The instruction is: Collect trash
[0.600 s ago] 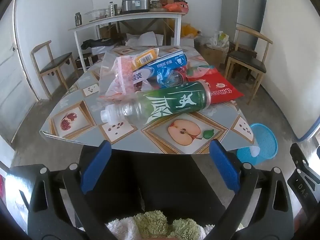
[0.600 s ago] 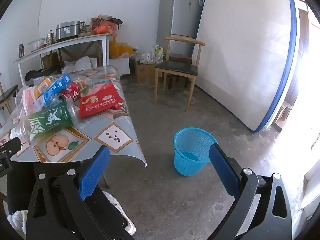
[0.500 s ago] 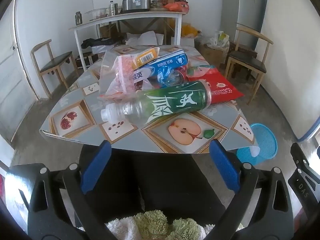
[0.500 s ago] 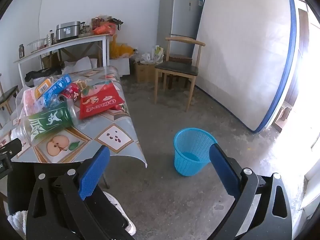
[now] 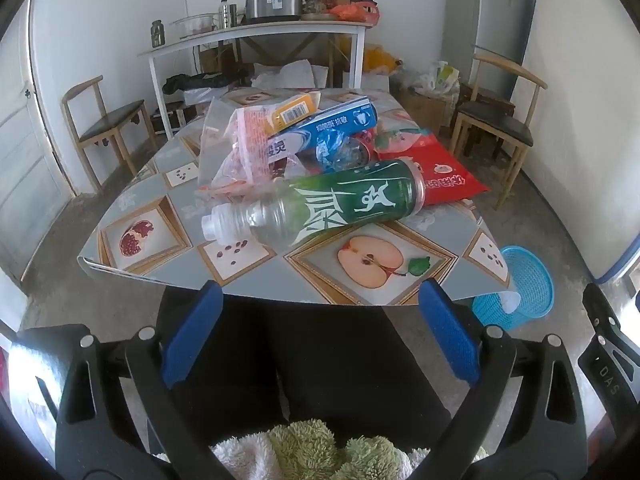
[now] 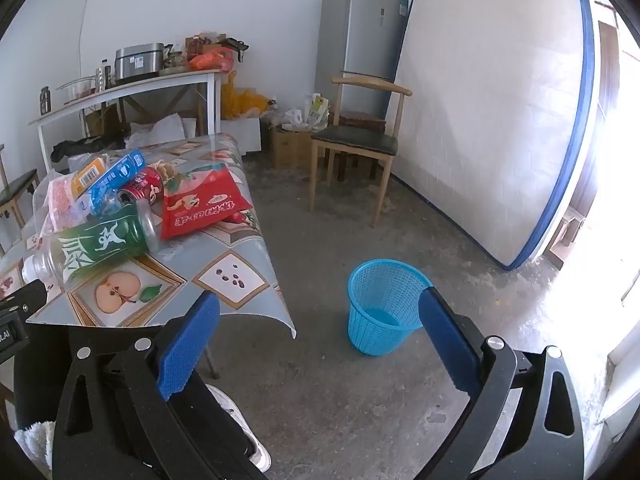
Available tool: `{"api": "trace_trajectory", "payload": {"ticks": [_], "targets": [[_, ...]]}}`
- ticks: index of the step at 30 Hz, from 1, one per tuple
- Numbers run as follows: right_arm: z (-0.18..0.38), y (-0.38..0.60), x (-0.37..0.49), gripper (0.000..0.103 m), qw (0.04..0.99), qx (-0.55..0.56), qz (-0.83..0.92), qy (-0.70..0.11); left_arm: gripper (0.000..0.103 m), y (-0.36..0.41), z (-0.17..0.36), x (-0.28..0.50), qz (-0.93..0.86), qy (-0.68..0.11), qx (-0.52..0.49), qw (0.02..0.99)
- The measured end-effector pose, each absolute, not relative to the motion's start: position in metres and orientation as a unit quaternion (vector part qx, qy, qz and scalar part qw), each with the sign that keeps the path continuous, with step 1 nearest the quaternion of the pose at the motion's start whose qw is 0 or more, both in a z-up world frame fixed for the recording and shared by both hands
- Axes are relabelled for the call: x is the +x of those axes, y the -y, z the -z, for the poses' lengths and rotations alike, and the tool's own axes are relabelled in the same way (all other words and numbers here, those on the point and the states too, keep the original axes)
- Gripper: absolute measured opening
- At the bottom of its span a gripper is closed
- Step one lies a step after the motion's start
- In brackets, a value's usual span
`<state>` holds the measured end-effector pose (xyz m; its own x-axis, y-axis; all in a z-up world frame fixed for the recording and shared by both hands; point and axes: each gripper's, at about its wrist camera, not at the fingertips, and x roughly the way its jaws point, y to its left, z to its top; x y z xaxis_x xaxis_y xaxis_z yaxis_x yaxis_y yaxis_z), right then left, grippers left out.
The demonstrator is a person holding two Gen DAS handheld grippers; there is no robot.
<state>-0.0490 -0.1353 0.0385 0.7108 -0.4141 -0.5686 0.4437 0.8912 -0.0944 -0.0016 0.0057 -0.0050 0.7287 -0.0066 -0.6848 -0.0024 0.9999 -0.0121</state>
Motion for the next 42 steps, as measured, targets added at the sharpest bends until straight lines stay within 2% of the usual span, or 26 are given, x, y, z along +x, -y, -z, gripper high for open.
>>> {"api": "trace_trajectory", "payload": {"ticks": [42], "targets": [[-0.0443,0.1332,-0.0480,0.097,0.928,0.017,0.227,-0.296,0.094,-0.0088,0.0129,0.0059,0.000,-0.382,-0.015,0.924]]}}
